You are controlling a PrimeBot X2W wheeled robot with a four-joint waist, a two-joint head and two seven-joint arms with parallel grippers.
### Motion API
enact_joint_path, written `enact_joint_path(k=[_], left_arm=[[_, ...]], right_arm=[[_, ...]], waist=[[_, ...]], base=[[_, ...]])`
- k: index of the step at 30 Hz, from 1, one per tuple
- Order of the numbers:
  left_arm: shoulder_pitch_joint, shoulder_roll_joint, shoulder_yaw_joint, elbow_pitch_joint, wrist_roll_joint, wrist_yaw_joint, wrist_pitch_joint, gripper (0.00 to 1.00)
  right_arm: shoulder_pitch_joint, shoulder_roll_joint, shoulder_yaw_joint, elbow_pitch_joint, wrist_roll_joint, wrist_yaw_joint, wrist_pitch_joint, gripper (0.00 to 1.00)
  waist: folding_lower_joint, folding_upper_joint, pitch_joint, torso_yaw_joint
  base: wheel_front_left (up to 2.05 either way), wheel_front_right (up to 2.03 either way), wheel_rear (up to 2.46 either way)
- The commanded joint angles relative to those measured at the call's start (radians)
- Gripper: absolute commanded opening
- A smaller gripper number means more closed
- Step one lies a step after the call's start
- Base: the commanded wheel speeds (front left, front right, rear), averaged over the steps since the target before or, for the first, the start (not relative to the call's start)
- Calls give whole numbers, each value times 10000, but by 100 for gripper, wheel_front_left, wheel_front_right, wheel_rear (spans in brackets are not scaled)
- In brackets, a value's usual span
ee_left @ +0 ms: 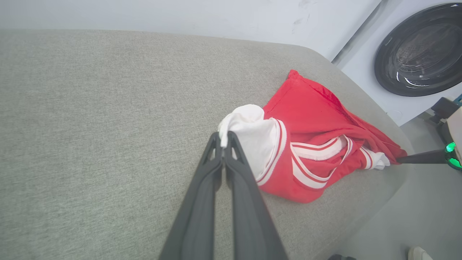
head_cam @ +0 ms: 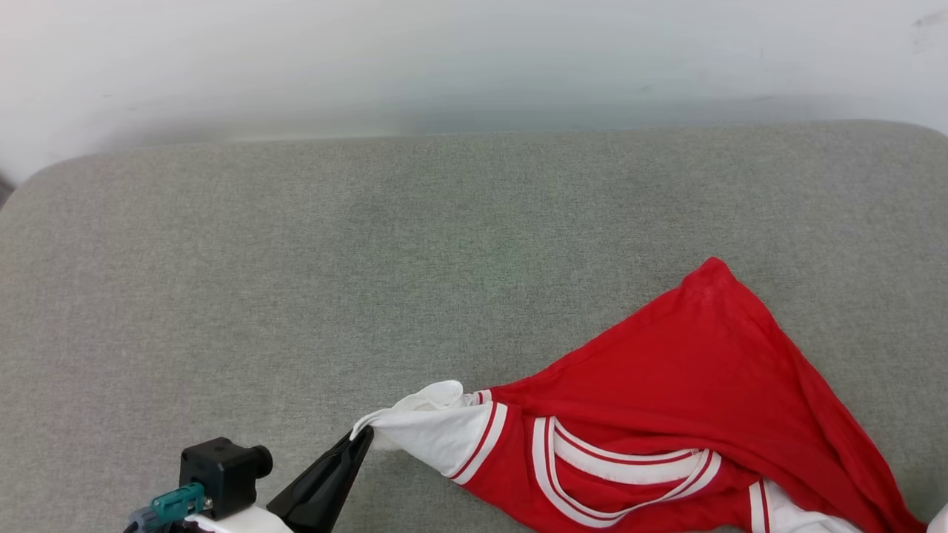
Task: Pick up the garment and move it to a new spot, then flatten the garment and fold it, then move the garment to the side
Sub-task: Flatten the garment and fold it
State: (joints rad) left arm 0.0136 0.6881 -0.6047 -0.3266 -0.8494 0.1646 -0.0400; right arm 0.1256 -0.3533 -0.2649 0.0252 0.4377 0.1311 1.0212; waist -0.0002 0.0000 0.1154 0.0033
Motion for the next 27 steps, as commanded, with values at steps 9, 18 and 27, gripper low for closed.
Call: enact_joint_path(k=[9,18,27], left_arm=[[-285,134,-57,-157,442,179,28,0],[-702,151,-182,-898,793,231,261,0],[-1359,-89,-404,-1143,1173,34,314,0]], right_arm=[[-659,-724,413,-716,941,-6,-173,100],[-3054,-822,1076,-1904,1495,-6,505,100],[-5299,-708,2036,-582,144,-6,888,100]], waist=[[2,0,132,250],[2,0,827,733],[2,0,1872,1667]], base=[[0,0,0],[0,0,0],[0,0,0]])
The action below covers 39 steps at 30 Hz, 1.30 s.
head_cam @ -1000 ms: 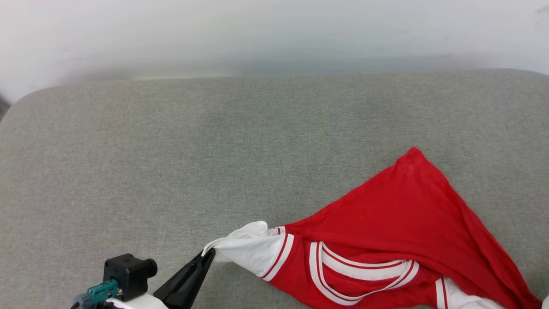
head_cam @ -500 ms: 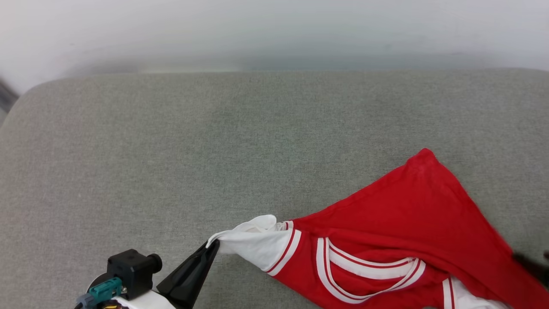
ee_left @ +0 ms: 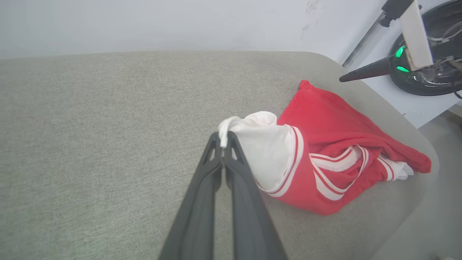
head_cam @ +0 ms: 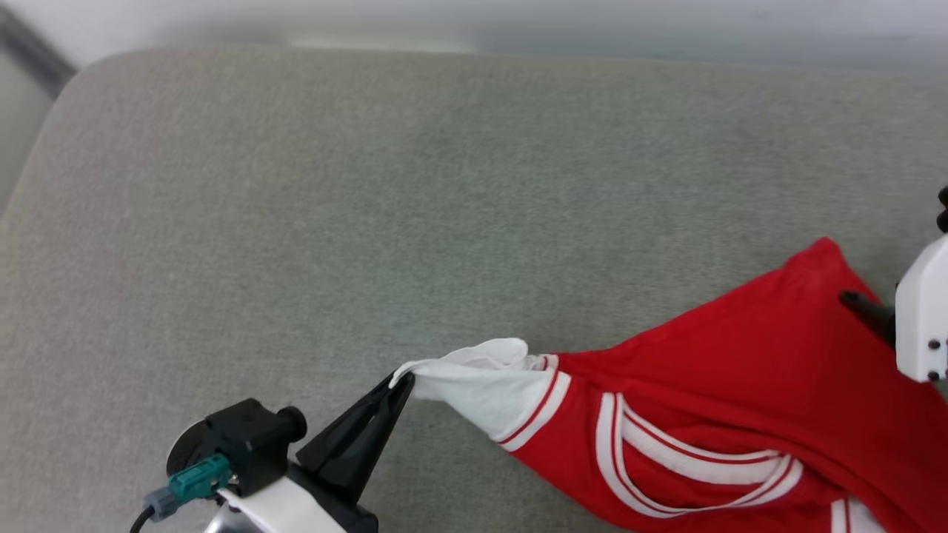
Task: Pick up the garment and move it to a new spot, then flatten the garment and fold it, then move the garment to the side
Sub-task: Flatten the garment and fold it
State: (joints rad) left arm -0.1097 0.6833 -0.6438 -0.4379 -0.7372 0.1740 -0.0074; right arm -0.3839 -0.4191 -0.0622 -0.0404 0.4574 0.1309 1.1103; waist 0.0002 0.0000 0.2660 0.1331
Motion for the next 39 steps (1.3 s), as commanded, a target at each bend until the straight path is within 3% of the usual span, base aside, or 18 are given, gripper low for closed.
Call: enact_joint_path(k=[1,10,22,23,24,25,31,39], left_arm=[[-126,-41,-13,-31,51,-60,-12,0],[-665,-563,-381,228,206,-403,-146,0],[-944,-819,-600,439,91,-731,-141,0],[-961,-811,-599,480,106,-739,-149,0],[-966,-801,-599,525,112,-744,-159,0],[-970,-793,-597,567,114,-745,-172,0],[-981,-656,-454,571,134,-667,-225,0],[-1033,-7,-137,364,155,-474,140,0]], right_arm=[[-203,-51,9,74,-54,-4,-4,100],[-1119,-171,-133,2021,-1318,-4,-272,100],[-790,-62,81,3161,-1319,-4,-414,100],[-746,11,90,3235,-1185,-4,-325,80],[-706,68,140,3263,-1024,-2,-263,20],[-713,101,80,3256,-923,-2,-331,0],[-1041,-236,-14,3162,-789,-4,-1341,0],[-1452,-514,224,2854,104,-4,-2943,0]], waist=[[-2,0,365,369],[-2,0,1105,1217],[-2,0,1505,1459],[-2,0,1508,1458],[-2,0,1501,1456],[-2,0,1490,1448],[-2,0,1150,1255],[-2,0,-33,587]], base=[[0,0,0],[0,0,0],[0,0,0],[0,0,0],[0,0,0],[0,0,0],[0,0,0],[0,0,0]])
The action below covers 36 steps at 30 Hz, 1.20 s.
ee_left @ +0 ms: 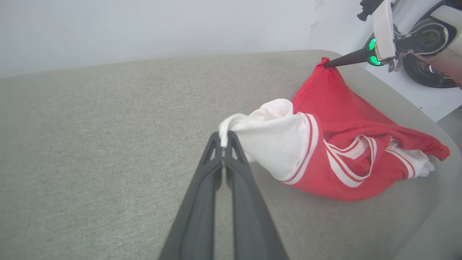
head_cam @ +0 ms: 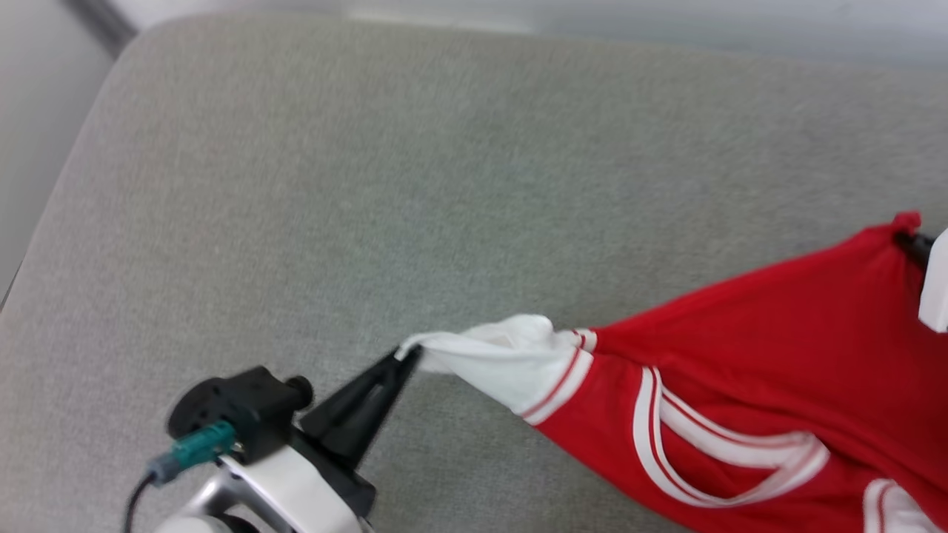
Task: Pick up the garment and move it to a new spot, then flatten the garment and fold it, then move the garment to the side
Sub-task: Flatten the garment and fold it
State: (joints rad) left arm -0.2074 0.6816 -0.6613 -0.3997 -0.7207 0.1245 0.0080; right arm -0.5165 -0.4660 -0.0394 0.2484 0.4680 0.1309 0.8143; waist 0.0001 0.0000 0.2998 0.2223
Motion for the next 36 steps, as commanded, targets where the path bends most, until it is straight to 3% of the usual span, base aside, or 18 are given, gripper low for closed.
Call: enact_joint_path(k=[1,6,13,24,36], left_arm=[[-87,137,149,-78,-18,72,35,0],[-312,690,814,-479,-161,336,201,0],[-981,1411,1900,-905,-322,583,338,0],[-2232,1771,3453,-867,-922,848,309,0],[-4409,2015,4656,-315,-1388,735,405,0]], right_arm=[[-193,-84,-14,-112,127,-4,-215,0],[-618,-226,-166,-585,679,-4,-1125,0],[-1254,-224,-105,-1593,1137,-5,-1470,0],[-1888,437,-104,-2813,1243,-4,-1615,0],[-2537,1271,-482,-3644,1159,-4,-1440,0]], waist=[[-1,0,-564,-409],[-1,0,-1398,-947],[-1,0,-2148,-1620],[-1,0,-3024,-2485],[-1,0,-2651,-3145]], base=[[0,0,0],[0,0,0],[0,0,0],[0,0,0],[0,0,0]])
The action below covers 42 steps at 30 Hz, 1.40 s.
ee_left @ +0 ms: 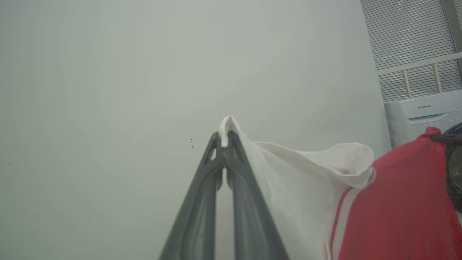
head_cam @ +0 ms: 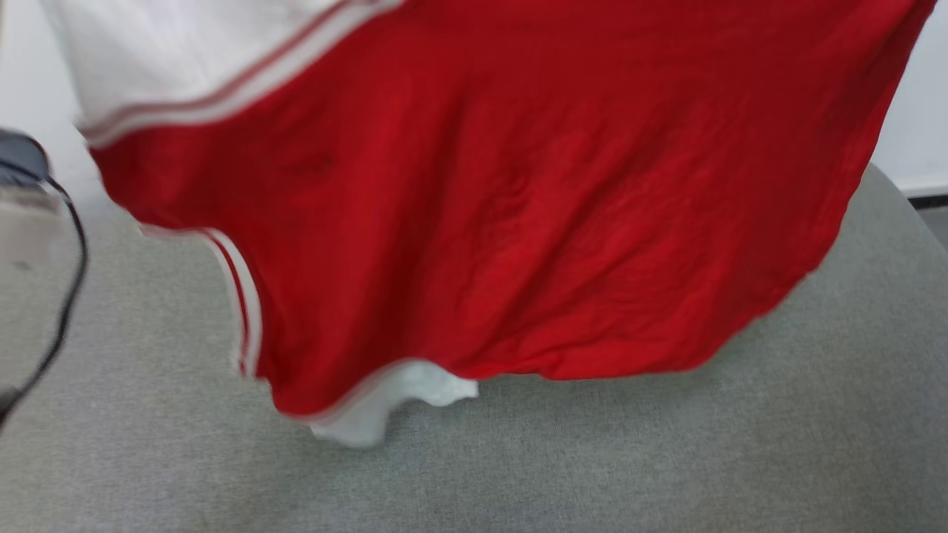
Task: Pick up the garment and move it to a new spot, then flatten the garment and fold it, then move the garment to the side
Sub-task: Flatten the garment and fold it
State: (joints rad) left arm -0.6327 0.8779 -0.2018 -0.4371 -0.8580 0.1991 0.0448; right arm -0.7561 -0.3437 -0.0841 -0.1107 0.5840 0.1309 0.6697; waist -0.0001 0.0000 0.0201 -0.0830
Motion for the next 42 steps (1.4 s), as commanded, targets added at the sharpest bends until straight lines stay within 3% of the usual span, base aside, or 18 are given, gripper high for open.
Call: enact_joint_path(k=[1,8,15,23,31,36,42], left_arm=[[-394,65,62,144,0,-53,58,0],[-2583,224,28,842,98,-603,446,0],[-4941,60,-382,2080,352,-1383,706,0],[-8445,-616,-1019,4755,1370,-2378,229,0],[-11318,-1563,-1441,7630,2130,-2894,-947,0],[-11942,-1948,-1801,8940,2175,-3109,-1523,0],[-10760,-2415,-2548,9485,1740,-3263,-2233,0]], right_arm=[[-221,113,-61,-106,-12,-4,30,0],[-1094,482,-464,-371,-269,-4,-312,0],[-2446,960,-886,172,-823,-6,-1063,0],[-5143,1562,-999,2105,-2178,-9,-2528,0],[-7772,1935,-1318,4613,-3671,-10,-4331,0],[-8450,2007,-1405,5796,-4097,-12,-5407,0],[-7684,1991,-813,6834,-4443,-9,-6432,0]], waist=[[1,0,261,-132],[1,0,1763,-286],[1,0,3426,-281],[1,0,5330,-205],[1,0,6350,159],[1,0,6717,416],[1,0,6905,717]], base=[[0,0,0],[0,0,0],[0,0,0],[0,0,0],[0,0,0],[0,0,0],[0,0,0]])
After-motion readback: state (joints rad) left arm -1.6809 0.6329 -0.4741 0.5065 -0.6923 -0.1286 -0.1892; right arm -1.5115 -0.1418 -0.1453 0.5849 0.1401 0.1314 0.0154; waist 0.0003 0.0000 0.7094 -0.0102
